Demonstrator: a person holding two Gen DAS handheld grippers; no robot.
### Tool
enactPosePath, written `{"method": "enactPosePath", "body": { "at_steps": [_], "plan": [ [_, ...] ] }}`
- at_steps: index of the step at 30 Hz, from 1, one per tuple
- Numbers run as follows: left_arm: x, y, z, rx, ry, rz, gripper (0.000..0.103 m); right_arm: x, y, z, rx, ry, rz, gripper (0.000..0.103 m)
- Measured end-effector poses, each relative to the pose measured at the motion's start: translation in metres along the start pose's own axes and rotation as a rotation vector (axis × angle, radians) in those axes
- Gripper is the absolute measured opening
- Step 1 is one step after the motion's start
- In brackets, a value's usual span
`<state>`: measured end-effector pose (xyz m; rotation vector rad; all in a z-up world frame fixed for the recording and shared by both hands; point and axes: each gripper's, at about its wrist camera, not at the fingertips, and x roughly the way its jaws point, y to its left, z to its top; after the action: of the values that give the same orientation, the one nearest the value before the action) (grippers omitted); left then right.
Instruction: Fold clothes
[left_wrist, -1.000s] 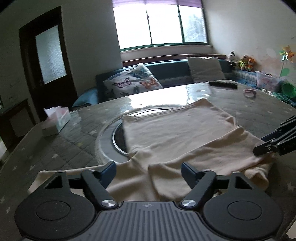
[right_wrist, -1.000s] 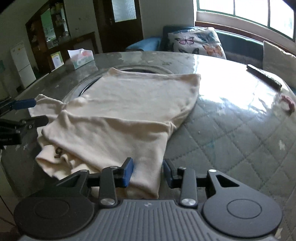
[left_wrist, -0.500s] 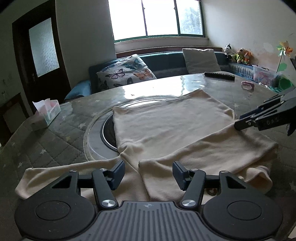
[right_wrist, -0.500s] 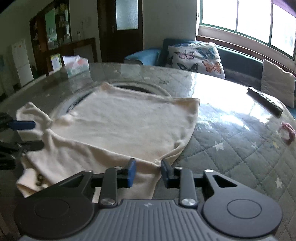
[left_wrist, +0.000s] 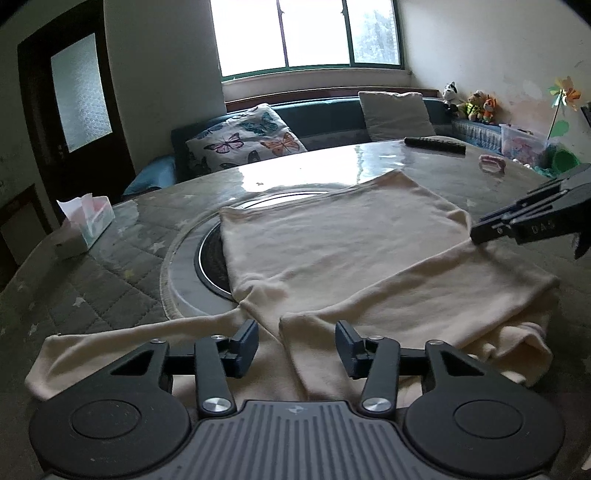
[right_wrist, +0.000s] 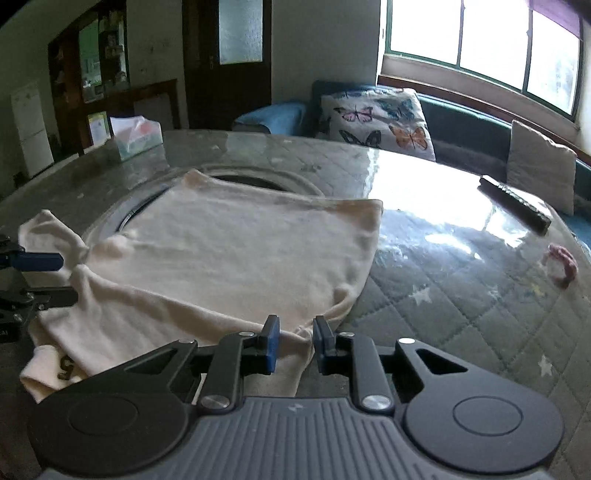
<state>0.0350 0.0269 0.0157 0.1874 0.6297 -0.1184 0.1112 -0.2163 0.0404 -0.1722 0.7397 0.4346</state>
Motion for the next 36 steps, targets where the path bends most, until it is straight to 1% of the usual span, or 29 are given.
{"method": "enactPosePath", "body": {
  "at_steps": [3,4,5,7,10,12,13,14,16,18,20,23,25,28,31,34,36],
  "plan": [
    [0.005,0.007,-0.002,-0.014,0.019,0.032,0.046,0.005,-0.002,-0.002,0.013,0.018,-0.003,0.022],
    [0.004,0.010,-0.002,-0.024,0.020,0.032,0.046,0.003,-0.001,-0.002,0.013,0.015,-0.006,0.025],
    [0.001,0.011,-0.002,-0.033,0.014,0.030,0.048,0.001,-0.001,-0.002,0.013,0.012,-0.009,0.025],
    [-0.005,0.013,-0.001,-0.041,-0.003,0.031,0.047,-0.003,0.000,0.000,0.010,0.003,-0.008,0.027],
    [-0.007,0.010,0.000,-0.026,-0.010,0.027,0.051,-0.008,0.009,0.002,-0.005,-0.016,0.012,0.041],
    [-0.006,0.011,-0.001,-0.021,-0.002,0.041,0.052,-0.010,0.018,0.003,-0.024,-0.022,0.034,0.045],
    [-0.007,0.013,-0.002,-0.025,0.000,0.049,0.052,-0.010,0.024,0.002,-0.038,-0.022,0.047,0.048],
    [-0.009,0.017,-0.004,-0.034,0.002,0.061,0.055,-0.011,0.029,0.002,-0.052,-0.021,0.059,0.056],
    [-0.013,0.028,-0.008,-0.057,0.004,0.089,0.059,-0.013,0.042,0.000,-0.092,-0.020,0.081,0.061],
    [-0.018,0.039,-0.012,-0.081,0.006,0.118,0.064,-0.012,0.054,-0.002,-0.128,-0.016,0.100,0.065],
    [-0.021,0.050,-0.016,-0.107,0.009,0.149,0.072,-0.011,0.067,-0.004,-0.160,-0.011,0.118,0.078],
    [-0.024,0.069,-0.023,-0.149,0.018,0.209,0.079,-0.009,0.086,-0.007,-0.208,-0.005,0.145,0.079],
    [-0.027,0.082,-0.027,-0.187,0.025,0.244,0.080,-0.007,0.098,-0.009,-0.237,0.001,0.162,0.080],
    [-0.031,0.101,-0.033,-0.235,0.030,0.293,0.080,-0.006,0.112,-0.010,-0.279,0.009,0.179,0.081],
    [-0.032,0.120,-0.038,-0.286,0.038,0.333,0.080,-0.001,0.122,-0.006,-0.291,0.008,0.189,0.083],
    [-0.031,0.136,-0.042,-0.340,0.048,0.354,0.079,0.004,0.132,-0.002,-0.303,0.007,0.199,0.084],
    [-0.031,0.144,-0.044,-0.370,0.050,0.363,0.076,0.007,0.139,0.000,-0.311,0.007,0.205,0.084]
  ]
}}
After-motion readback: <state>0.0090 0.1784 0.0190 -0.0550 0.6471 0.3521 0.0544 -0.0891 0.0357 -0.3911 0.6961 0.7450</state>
